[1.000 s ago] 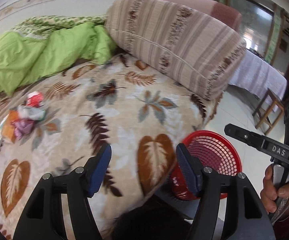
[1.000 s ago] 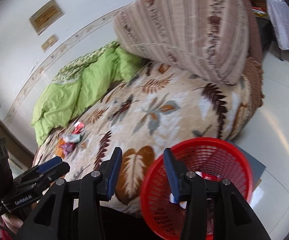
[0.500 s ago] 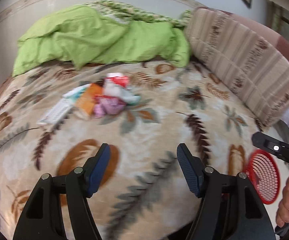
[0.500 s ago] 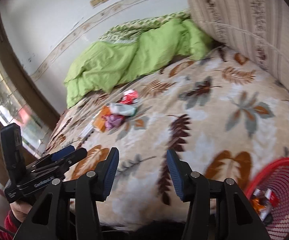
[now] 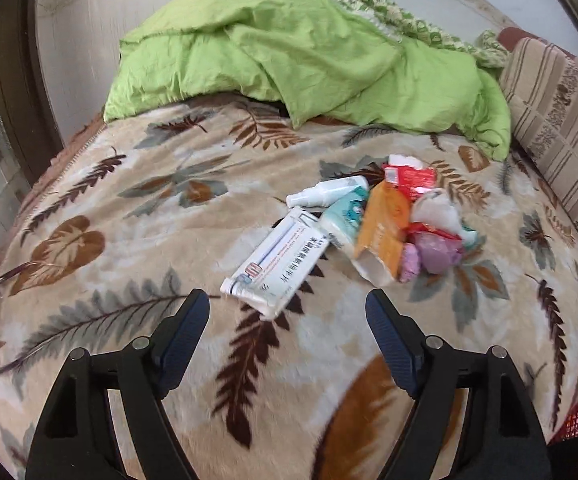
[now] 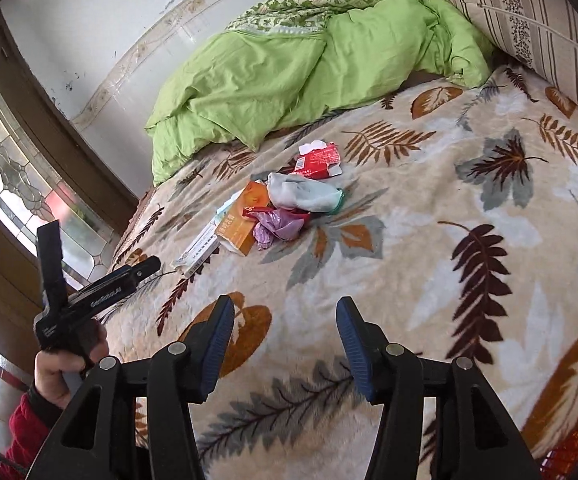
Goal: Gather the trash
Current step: 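Grasp the white tablet box with the left tool while the right tool grasps the red wrapper, then lift and hold the white tablet box and red wrapper above the bed with both tools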
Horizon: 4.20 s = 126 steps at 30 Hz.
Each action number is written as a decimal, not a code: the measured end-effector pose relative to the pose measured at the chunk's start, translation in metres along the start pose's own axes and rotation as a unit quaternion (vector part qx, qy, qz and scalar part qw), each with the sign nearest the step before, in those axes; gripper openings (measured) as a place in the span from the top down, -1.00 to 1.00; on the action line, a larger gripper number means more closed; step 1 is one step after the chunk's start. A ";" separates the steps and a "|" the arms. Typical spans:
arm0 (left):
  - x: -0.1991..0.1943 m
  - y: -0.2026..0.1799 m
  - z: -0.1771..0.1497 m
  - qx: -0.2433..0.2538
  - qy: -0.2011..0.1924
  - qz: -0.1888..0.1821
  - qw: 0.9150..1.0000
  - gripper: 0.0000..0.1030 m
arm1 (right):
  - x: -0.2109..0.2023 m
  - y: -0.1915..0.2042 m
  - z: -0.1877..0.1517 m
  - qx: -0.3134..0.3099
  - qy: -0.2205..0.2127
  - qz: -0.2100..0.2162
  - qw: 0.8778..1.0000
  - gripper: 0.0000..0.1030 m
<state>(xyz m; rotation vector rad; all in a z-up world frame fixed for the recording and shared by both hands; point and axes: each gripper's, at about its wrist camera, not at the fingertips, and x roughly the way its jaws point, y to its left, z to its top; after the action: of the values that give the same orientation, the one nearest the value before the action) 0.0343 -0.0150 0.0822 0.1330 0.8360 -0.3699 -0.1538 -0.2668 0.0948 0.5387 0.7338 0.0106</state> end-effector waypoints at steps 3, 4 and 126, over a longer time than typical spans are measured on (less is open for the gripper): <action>0.029 0.006 0.006 0.013 0.013 0.010 1.000 -0.55 | 0.010 -0.003 0.002 0.002 0.004 -0.001 1.000 -0.09; 0.038 0.006 0.007 0.017 0.018 0.016 1.000 -0.55 | 0.014 -0.004 0.002 0.002 0.005 -0.003 1.000 -0.09; -0.065 -0.079 -0.077 0.019 -0.082 0.046 0.995 -0.07 | 0.031 0.042 -0.008 -0.080 -0.060 -0.010 0.995 0.36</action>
<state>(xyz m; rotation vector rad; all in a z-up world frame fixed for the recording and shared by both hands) -0.0885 -0.0507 0.0815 0.1734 0.6589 -0.3060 -0.1284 -0.2209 0.0893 0.3761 0.6143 0.0166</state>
